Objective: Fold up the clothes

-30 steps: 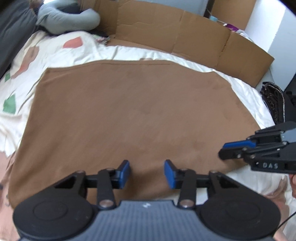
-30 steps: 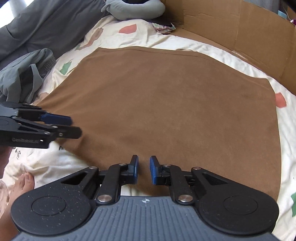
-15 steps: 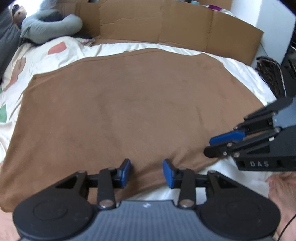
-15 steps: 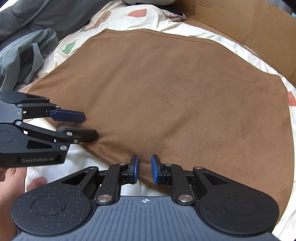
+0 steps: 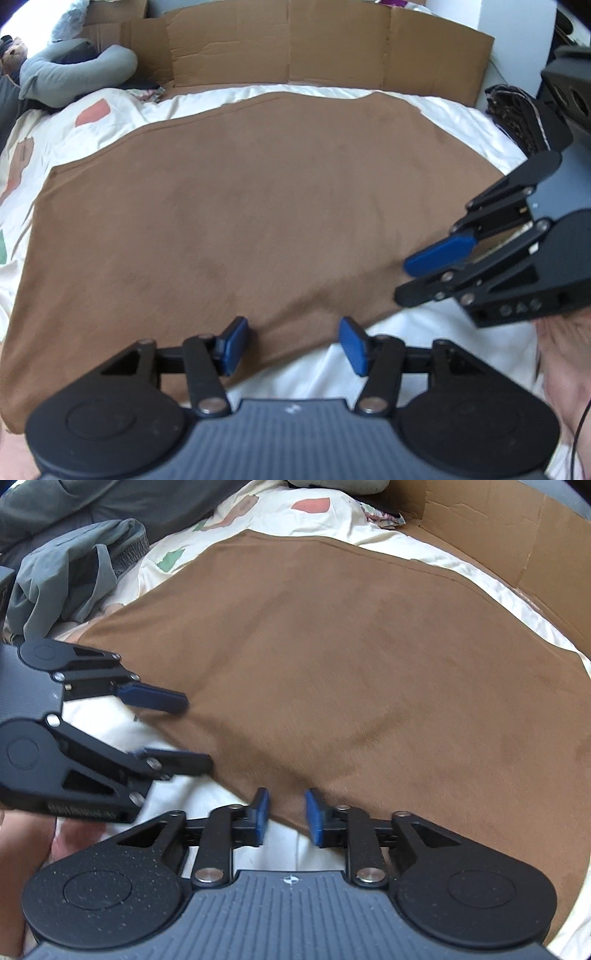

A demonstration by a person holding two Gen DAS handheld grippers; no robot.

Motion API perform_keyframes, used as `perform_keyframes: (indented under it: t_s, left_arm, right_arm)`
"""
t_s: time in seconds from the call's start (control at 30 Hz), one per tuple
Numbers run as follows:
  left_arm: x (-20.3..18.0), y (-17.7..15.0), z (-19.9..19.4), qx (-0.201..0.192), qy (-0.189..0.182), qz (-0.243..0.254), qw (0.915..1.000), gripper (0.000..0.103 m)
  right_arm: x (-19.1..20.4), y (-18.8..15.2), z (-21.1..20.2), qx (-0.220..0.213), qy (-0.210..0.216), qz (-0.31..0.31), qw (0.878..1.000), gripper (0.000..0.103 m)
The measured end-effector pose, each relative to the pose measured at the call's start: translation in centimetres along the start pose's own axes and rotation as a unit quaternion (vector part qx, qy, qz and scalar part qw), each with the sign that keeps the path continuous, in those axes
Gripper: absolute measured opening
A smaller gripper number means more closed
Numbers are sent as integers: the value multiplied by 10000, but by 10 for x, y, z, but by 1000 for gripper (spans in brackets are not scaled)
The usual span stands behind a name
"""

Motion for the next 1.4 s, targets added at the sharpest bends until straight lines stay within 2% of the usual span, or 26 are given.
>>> perform_keyframes:
  t_s: [0.13, 0.23, 0.37, 0.43, 0.6, 0.77, 1.13, 1.23, 1.37, 1.4]
  left_arm:
    - [22, -5, -12, -37, -47, -453, 9990, 58]
    - [41, -9, -24, -169, 114, -800, 9966, 58]
    - [65, -17, -34, -256, 317, -1214, 9918, 57]
    - [72, -21, -36, -256, 413, -1268, 9907, 53]
    - [82, -27, -45, -367, 591, -1370, 9881, 52]
    - [104, -31, -58, -512, 692, -1838, 9792, 52]
    - [137, -51, -63, -413, 1116, -2276, 9664, 51]
    - [145, -56, -67, -384, 1172, -2371, 9636, 45]
    - [146, -59, -77, -334, 1344, -2335, 9624, 39]
    - [146, -60, -79, -326, 1395, -2323, 9620, 35]
  right_arm:
    - [-11, -3, -13, -57, -39, 208, 9998, 36]
    - [-27, -5, -26, -208, -203, 382, 9988, 37]
    - [-55, -12, -30, -193, -465, 596, 9969, 39]
    - [-68, -17, -28, -136, -579, 762, 9953, 39]
    - [-91, -31, -26, -27, -678, 1141, 9911, 39]
    - [-108, -50, -30, 68, -868, 1423, 9860, 39]
    - [-150, -79, -47, 202, -1424, 1872, 9717, 37]
    - [-161, -83, -51, 210, -1356, 2079, 9685, 35]
    - [-158, -77, -53, 191, -1423, 2003, 9692, 35]
    - [-158, -75, -54, 168, -1423, 2008, 9691, 35]
Point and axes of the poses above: each gripper's, at about its wrist camera, not at the fingertips, and z roughly the way its jaws point, x to its left, y to its top, the point moved 3 cm from there along z, roughly the way its jaws point, and after that the axes turned 4 degrees about -y, right-handed, at the moved point
